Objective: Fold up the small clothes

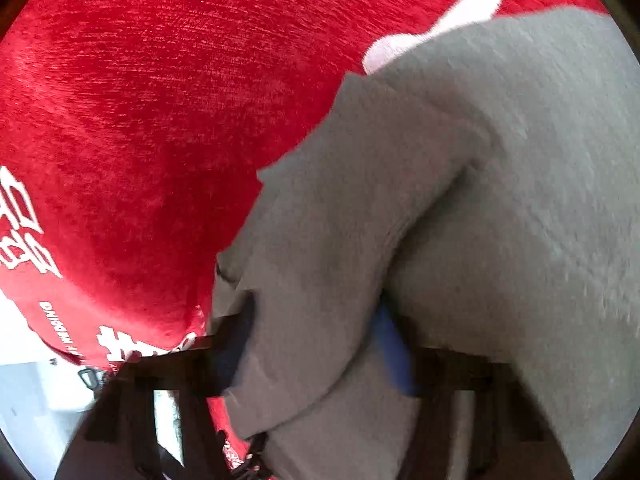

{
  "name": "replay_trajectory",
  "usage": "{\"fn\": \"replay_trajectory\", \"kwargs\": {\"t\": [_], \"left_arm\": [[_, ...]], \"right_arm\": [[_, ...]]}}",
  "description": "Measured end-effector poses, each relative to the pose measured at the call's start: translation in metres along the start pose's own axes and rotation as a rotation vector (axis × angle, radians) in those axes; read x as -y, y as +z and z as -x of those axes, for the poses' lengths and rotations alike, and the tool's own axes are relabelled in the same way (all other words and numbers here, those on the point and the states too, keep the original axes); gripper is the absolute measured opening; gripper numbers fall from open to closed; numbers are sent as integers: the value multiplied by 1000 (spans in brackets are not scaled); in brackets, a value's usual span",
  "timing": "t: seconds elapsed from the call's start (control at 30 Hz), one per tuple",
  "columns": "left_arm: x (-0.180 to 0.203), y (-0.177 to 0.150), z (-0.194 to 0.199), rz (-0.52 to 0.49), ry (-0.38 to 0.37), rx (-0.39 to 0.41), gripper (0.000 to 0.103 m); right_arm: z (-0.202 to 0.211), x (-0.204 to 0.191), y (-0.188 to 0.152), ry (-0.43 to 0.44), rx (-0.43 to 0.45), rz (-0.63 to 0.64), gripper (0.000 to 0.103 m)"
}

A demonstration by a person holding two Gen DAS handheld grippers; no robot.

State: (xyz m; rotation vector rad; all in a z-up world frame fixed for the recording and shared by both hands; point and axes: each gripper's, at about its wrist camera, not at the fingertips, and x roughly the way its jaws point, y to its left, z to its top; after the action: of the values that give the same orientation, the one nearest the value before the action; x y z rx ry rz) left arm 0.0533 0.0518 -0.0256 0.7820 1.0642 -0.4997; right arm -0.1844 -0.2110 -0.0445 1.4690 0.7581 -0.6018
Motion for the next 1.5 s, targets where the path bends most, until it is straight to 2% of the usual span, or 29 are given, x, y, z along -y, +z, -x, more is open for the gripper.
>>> {"fn": "replay_trajectory", "kwargs": {"t": [0.07,0.13,0.23,0.3,0.37,0.47,0.53,0.57,0.7,0.73,0.8,0.9,1.0,1.07,1.13,1.27,1.33,1.4,1.5], "left_arm": [[-25,4,-3,120,29,-1,100],[-49,3,-7,216,-7,-20,100],[-67,-3,-19,264,-75,-49,100],[-70,-6,-27,272,-103,-65,100],[-72,-9,-30,271,-125,-72,100],[-74,-20,-21,229,-176,-70,100],[-72,-31,-8,176,-184,-84,100],[-72,-32,-3,163,-185,-86,100],[-90,-26,14,197,-183,-60,100],[-94,-18,17,224,-180,-39,100],[-95,-3,16,241,-191,-14,100],[-73,15,0,187,-170,-17,100],[-49,11,-20,108,-103,-53,100],[-52,2,-23,148,-112,-37,100],[-58,-2,-23,180,-116,-57,100],[-65,-4,-20,163,-98,-70,100],[-68,2,-16,171,-115,-69,100],[-74,16,-14,194,-166,-49,100],[-78,48,-26,215,-237,-48,100]], "right_arm": [[7,-1,-3,26,7,-10,6],[25,0,-14,57,15,29,6],[27,12,-38,-1,-27,80,6],[17,22,-52,-95,-54,132,6],[20,32,-56,-65,-42,131,6],[29,32,-52,-68,-30,96,17],[38,33,-47,-51,-9,69,39],[42,35,-44,-48,-2,56,41],[39,29,-34,-71,-12,44,39],[38,24,-33,-92,-19,84,26],[35,7,-33,-149,-29,196,10],[36,-11,-32,-179,-18,312,10],[33,-9,-26,-213,-20,369,10],[28,5,-21,-267,-38,341,10],[37,26,-18,-204,-27,262,8],[59,41,-24,-232,5,194,13],[64,42,-30,-226,-10,192,14],[68,41,-38,-206,-31,216,16],[62,34,-51,-204,-72,260,29]]}}
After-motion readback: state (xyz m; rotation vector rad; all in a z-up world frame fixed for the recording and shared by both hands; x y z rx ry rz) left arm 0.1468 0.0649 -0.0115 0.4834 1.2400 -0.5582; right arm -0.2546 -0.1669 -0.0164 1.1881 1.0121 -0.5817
